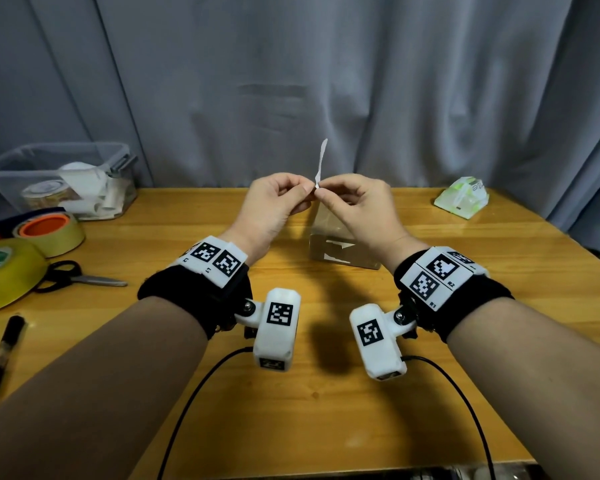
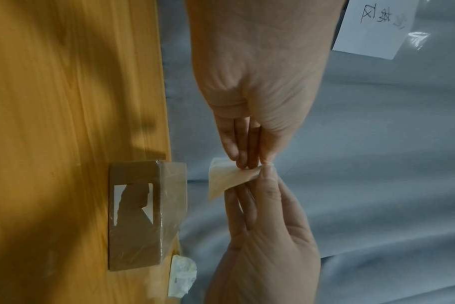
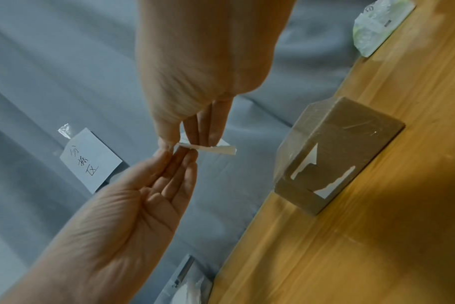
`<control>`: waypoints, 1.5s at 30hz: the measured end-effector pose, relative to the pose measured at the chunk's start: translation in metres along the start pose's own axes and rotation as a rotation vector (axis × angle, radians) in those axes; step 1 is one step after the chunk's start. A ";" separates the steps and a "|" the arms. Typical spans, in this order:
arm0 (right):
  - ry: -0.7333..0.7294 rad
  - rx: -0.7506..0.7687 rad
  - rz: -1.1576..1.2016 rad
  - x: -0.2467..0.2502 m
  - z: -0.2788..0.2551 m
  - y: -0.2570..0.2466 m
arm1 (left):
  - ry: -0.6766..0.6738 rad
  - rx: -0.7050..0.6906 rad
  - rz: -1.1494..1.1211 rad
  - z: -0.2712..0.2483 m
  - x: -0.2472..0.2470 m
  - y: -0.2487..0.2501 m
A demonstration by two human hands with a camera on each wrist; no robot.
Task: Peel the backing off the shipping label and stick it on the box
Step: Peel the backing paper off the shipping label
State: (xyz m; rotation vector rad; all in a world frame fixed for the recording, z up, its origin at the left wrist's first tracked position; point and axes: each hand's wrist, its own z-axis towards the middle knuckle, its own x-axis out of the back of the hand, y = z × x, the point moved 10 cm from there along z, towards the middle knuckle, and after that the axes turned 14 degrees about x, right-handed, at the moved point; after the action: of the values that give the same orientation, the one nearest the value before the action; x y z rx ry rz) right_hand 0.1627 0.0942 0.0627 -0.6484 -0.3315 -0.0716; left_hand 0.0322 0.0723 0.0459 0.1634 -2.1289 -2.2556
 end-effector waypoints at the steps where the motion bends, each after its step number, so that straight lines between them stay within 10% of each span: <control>1: -0.004 0.001 0.001 0.000 0.000 0.000 | 0.004 0.002 0.002 0.001 0.001 -0.001; 45: 0.068 -0.264 0.129 0.001 -0.011 0.015 | 0.213 -0.226 0.235 -0.003 0.018 0.012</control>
State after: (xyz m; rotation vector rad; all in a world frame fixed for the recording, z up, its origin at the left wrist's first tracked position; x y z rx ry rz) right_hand 0.1687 0.0997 0.0460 -0.9253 -0.2150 -0.0140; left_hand 0.0145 0.0666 0.0573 0.1318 -1.6813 -2.2076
